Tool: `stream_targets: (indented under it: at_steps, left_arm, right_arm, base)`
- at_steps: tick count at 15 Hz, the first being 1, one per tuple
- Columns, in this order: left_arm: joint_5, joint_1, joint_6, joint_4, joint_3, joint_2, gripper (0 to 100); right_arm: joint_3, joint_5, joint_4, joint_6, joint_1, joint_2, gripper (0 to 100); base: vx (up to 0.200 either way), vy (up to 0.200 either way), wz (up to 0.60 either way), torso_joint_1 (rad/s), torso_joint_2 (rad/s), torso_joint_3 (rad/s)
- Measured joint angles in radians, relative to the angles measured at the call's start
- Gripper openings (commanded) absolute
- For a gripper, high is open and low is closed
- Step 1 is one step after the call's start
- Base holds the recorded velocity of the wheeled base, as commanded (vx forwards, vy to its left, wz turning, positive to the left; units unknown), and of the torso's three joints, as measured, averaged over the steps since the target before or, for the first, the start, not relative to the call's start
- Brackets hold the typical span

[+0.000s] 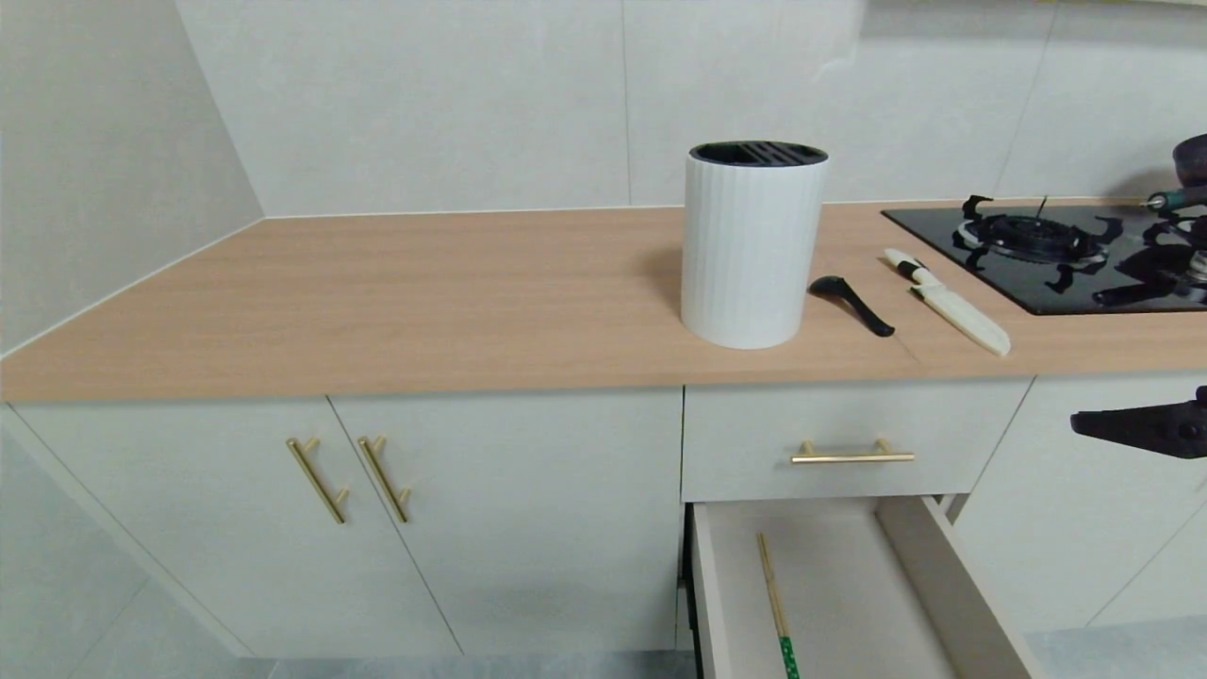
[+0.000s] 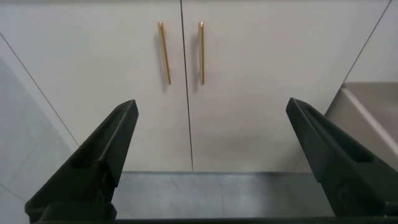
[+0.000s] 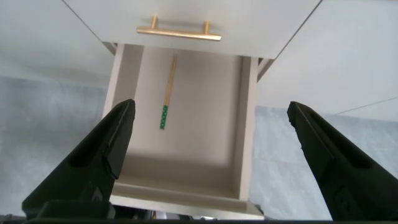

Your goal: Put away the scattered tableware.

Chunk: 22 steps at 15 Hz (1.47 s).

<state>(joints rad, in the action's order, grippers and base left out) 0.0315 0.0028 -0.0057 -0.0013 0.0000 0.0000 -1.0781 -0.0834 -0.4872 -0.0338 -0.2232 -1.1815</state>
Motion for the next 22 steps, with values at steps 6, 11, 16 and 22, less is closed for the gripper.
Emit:
stream_targets:
  at_steps: [6, 11, 16, 22]
  left_arm:
    - [0.000, 0.000, 0.000, 0.000, 0.000, 0.000, 100]
    - [0.000, 0.000, 0.000, 0.000, 0.000, 0.000, 100]
    - [0.000, 0.000, 0.000, 0.000, 0.000, 0.000, 100]
    - [0.000, 0.000, 0.000, 0.000, 0.000, 0.000, 100]
  right_arm:
    - [0.011, 0.002, 0.028, 0.012, -0.001, -0.005, 100]
    - [-0.004, 0.086, 0.185, 0.119, 0.092, -0.061, 100]
    - [-0.181, 0.195, 0.293, 0.175, 0.128, -0.327, 100]
    - [-0.234, 0.260, 0.512, 0.232, 0.098, -0.571, 100]
  base:
    - [0.000, 0.000, 0.00, 0.137, -0.33, -0.193]
    - [0.000, 0.000, 0.00, 0.000, 0.00, 0.000]
    - [0.000, 0.000, 0.00, 0.000, 0.00, 0.000]
    - [0.000, 0.000, 0.00, 0.000, 0.00, 0.000]
